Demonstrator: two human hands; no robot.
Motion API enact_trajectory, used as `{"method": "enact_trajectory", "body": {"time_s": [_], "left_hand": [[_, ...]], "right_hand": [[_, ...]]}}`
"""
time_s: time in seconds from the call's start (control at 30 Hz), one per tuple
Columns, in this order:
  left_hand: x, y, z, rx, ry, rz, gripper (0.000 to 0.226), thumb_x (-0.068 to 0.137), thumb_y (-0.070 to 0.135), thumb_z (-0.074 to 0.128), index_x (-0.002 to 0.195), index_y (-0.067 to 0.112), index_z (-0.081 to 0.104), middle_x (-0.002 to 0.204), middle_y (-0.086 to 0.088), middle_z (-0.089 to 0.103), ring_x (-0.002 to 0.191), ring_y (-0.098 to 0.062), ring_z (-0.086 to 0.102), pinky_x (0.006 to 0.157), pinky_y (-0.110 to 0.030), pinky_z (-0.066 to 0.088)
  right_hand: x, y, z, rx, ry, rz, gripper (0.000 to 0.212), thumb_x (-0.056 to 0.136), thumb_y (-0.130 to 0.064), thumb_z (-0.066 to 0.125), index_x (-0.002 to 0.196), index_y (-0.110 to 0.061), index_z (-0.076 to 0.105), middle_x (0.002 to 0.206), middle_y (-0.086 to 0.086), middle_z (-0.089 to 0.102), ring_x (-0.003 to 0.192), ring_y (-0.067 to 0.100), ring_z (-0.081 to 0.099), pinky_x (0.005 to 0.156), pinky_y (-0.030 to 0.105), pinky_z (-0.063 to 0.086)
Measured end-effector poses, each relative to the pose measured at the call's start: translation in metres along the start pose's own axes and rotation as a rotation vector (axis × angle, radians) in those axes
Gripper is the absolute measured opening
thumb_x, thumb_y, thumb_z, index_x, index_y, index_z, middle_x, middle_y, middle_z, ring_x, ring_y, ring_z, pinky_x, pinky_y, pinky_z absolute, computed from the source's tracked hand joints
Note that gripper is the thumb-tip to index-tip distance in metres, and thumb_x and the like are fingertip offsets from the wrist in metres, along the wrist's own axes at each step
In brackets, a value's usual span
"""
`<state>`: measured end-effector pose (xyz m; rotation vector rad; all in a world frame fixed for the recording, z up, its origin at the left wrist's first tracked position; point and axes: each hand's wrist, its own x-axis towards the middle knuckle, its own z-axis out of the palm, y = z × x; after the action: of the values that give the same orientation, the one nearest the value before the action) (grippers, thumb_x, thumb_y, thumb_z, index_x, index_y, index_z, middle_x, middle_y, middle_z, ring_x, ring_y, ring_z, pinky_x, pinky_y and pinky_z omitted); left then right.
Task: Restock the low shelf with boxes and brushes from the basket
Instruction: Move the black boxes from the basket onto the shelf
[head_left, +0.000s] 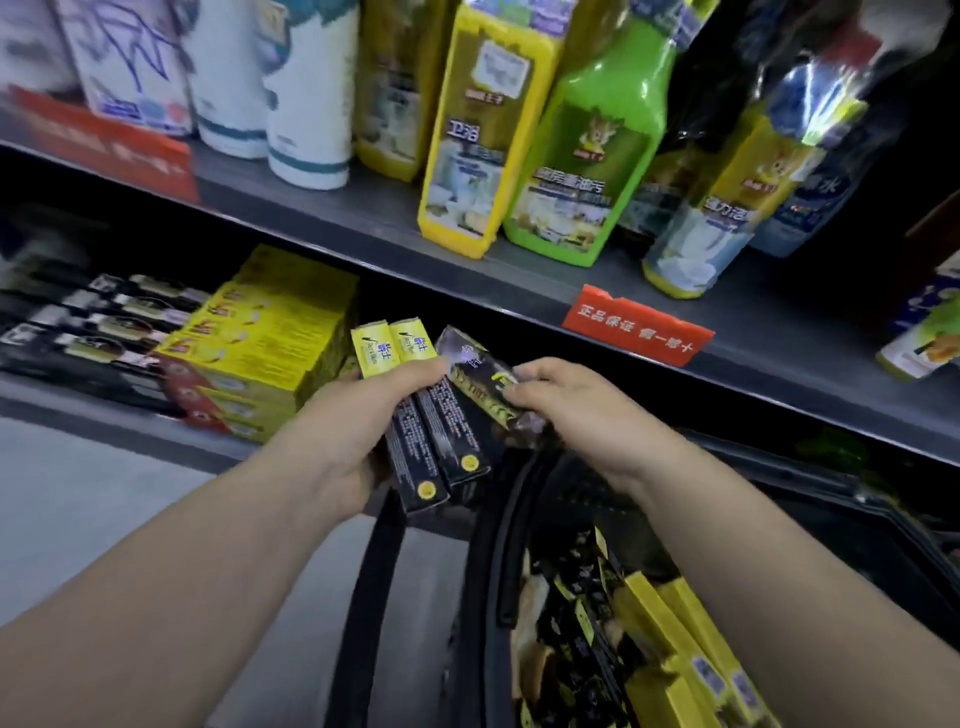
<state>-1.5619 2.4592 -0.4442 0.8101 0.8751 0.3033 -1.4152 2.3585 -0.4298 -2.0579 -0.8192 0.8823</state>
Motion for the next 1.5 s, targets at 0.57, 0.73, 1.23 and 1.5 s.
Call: {"method": "enact_trajectory", "body": {"time_s": [0.57,0.73,1.23,1.5], "left_hand": [[0.075,0.019,-0.088,-0.122,0.371,0.103,0.035,0.077,0.005,0.072,0.108,0.01,0.057,0.092,-0.012,0.069,0.07,-0.024,0.067,0.056,-0.032,0.052],[0.087,0.016,-0.088,-0.101,0.359,0.115,0.042,0.075,0.002,0.072,0.113,0.01,0.057,0.092,-0.011,0.071,0.069,-0.023,0.069,0.056,-0.033,0.055],[0.092,0.013,-0.087,-0.175,0.431,0.117,0.042,0.075,0.01,0.075,0.112,0.014,0.057,0.088,-0.006,0.069,0.053,-0.014,0.066,0.038,-0.023,0.048],[0.089,0.006,-0.078,-0.138,0.306,0.1,0.038,0.076,0.024,0.076,0.11,0.015,0.061,0.099,-0.008,0.072,0.075,-0.024,0.073,0.056,-0.04,0.057]], "right_hand": [[0.251,0.027,0.09,-0.723,-0.028,0.021,0.044,0.102,-0.012,0.028,0.145,-0.003,0.027,0.136,0.012,0.042,0.093,0.013,0.039,0.069,0.012,0.035],[0.282,0.059,0.109,-0.673,-0.149,0.04,0.028,0.101,-0.015,0.031,0.094,-0.019,0.058,0.105,0.003,0.046,0.071,0.008,0.037,0.06,0.008,0.029],[0.203,-0.021,0.106,-0.531,-0.632,-0.022,0.039,0.09,0.002,0.038,0.118,-0.019,0.056,0.126,0.008,0.058,0.11,0.019,0.055,0.085,0.027,0.044],[0.139,-0.014,0.083,-0.096,-0.691,0.037,0.053,0.085,-0.012,0.065,0.131,-0.013,0.039,0.12,0.009,0.061,0.096,0.016,0.065,0.072,0.028,0.053]]}}
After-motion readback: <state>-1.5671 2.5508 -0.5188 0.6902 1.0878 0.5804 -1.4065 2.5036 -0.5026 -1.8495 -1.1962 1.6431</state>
